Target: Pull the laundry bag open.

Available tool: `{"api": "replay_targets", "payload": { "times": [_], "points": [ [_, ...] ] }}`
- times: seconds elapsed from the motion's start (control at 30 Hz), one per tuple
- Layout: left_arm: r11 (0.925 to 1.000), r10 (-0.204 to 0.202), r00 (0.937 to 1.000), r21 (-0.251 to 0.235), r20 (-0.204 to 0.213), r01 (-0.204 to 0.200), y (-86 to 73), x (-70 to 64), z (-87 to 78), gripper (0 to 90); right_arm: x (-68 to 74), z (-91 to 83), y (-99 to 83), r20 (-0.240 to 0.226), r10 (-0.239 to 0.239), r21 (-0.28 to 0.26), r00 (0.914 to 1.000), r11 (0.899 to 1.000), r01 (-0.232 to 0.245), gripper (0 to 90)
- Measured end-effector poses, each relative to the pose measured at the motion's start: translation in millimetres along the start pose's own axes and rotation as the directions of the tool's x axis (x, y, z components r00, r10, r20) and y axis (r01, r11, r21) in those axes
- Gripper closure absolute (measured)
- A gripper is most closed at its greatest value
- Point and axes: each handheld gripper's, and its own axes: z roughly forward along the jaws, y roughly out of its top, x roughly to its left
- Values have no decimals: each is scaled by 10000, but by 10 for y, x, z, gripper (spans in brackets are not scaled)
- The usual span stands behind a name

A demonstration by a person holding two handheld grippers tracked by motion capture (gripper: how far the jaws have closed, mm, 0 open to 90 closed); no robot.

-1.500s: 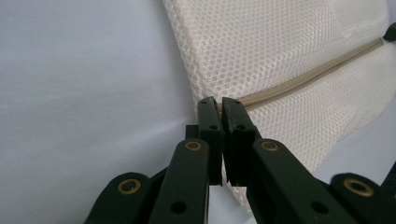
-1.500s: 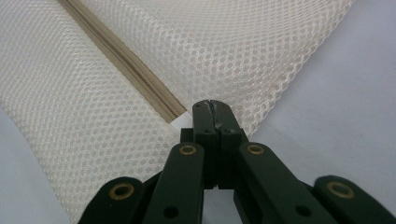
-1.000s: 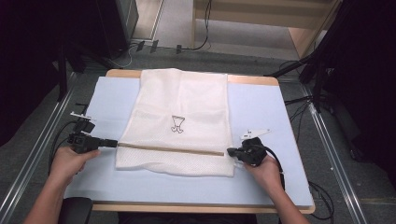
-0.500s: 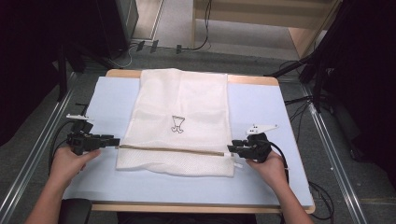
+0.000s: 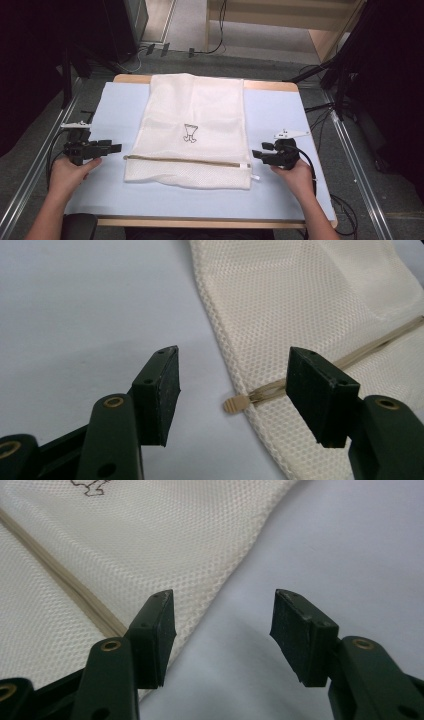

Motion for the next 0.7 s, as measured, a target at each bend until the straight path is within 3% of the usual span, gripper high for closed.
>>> {"api": "replay_targets", "payload": {
  "times": [0.7],
  "points": [
    [9998, -160, 9991, 71, -401, 163, -21, 93, 21, 370, -77, 29, -29, 251, 366, 213, 9990, 9991, -371, 394]
  ]
}}
